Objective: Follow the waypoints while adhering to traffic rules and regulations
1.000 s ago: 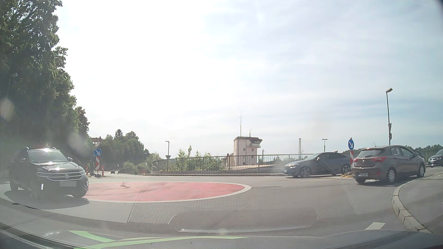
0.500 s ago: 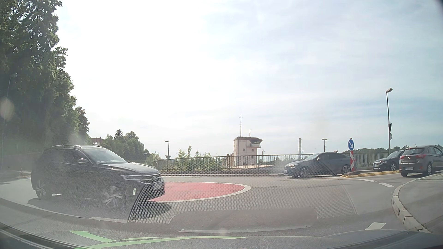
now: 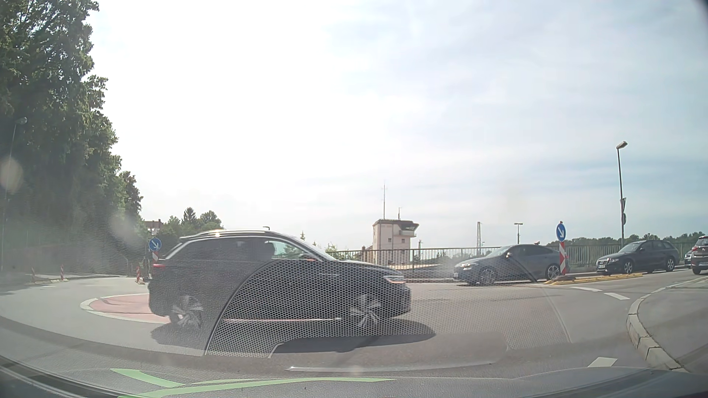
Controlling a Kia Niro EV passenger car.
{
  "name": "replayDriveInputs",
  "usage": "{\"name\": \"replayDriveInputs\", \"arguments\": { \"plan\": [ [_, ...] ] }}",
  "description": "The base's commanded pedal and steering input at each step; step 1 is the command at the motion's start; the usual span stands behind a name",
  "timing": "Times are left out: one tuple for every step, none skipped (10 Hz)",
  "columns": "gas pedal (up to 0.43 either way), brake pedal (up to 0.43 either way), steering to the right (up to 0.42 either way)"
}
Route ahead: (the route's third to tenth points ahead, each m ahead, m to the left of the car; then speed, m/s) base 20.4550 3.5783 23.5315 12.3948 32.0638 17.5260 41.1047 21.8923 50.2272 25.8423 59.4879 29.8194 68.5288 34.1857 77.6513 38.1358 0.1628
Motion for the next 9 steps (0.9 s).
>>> {"name": "replayDriveInputs", "arguments": {
  "plan": [
    [0.197,0.0,0.108],
    [0.209,0.0,0.109],
    [0.228,0.0,0.109],
    [0.24,0.0,0.11],
    [0.26,0.0,0.11],
    [0.268,0.0,0.11],
    [0.268,0.0,0.11],
    [0.28,0.0,0.11],
    [0.28,0.0,0.111]
  ]
}}
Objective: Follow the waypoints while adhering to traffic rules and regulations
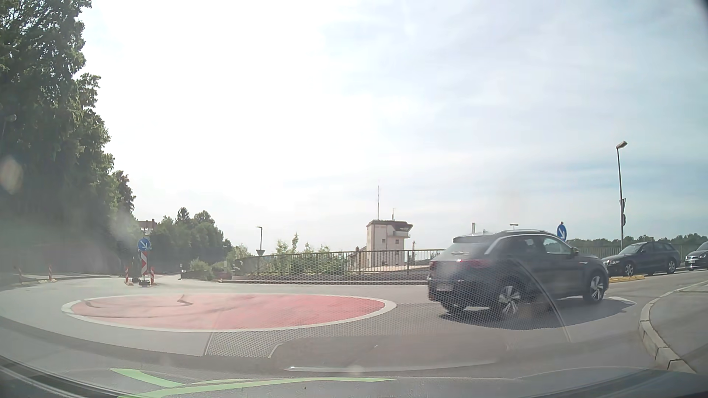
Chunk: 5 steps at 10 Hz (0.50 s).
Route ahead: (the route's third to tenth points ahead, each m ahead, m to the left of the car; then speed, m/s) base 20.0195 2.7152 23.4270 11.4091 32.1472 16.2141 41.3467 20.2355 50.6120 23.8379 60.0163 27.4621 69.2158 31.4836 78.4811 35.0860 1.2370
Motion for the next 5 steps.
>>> {"name": "replayDriveInputs", "arguments": {
  "plan": [
    [0.28,0.0,0.111],
    [0.28,0.0,0.113],
    [0.28,0.0,0.119],
    [0.28,0.0,0.129],
    [0.28,0.0,0.138]
  ]
}}
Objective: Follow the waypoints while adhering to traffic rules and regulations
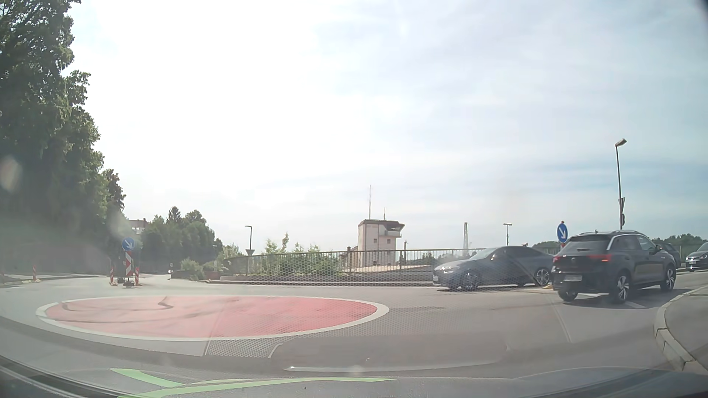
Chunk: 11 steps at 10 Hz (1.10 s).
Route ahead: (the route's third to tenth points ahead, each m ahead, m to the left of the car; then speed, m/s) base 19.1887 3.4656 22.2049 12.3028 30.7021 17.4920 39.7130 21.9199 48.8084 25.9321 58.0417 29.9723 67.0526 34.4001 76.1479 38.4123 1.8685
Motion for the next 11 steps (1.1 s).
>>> {"name": "replayDriveInputs", "arguments": {
  "plan": [
    [0.28,0.0,0.155],
    [0.28,0.0,0.177],
    [0.28,0.0,0.194],
    [0.28,0.0,0.219],
    [0.268,0.0,0.241],
    [0.26,0.0,0.255],
    [0.24,0.0,0.261],
    [0.209,0.0,0.262],
    [0.209,0.0,0.262],
    [0.209,0.0,0.262],
    [0.189,0.0,0.262]
  ]
}}
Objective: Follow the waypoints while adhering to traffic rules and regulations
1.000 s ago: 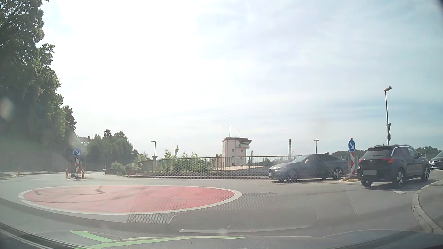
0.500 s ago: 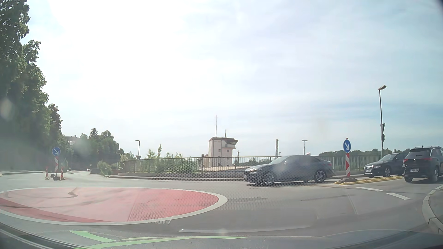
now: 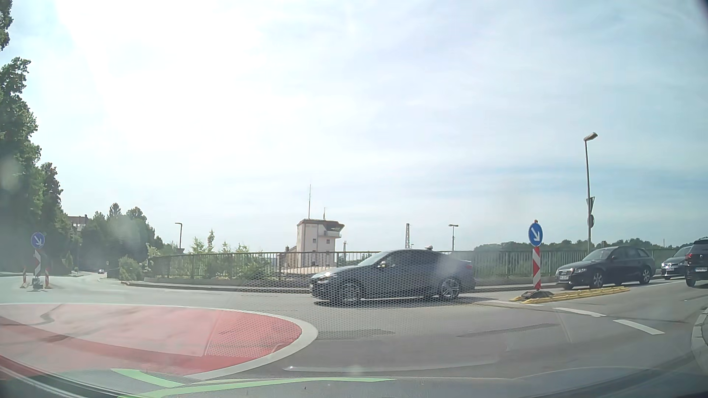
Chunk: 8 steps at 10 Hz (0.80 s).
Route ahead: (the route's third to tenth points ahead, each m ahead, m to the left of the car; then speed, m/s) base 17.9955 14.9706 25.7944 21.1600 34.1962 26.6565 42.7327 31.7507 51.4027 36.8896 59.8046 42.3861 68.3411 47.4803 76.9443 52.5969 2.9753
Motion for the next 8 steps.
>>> {"name": "replayDriveInputs", "arguments": {
  "plan": [
    [0.177,0.0,0.262],
    [0.15,0.0,0.262],
    [0.118,0.0,0.26],
    [0.11,0.0,0.255],
    [0.087,0.0,0.245],
    [0.067,0.0,0.216],
    [0.059,0.0,0.178],
    [0.039,0.0,0.15]
  ]
}}
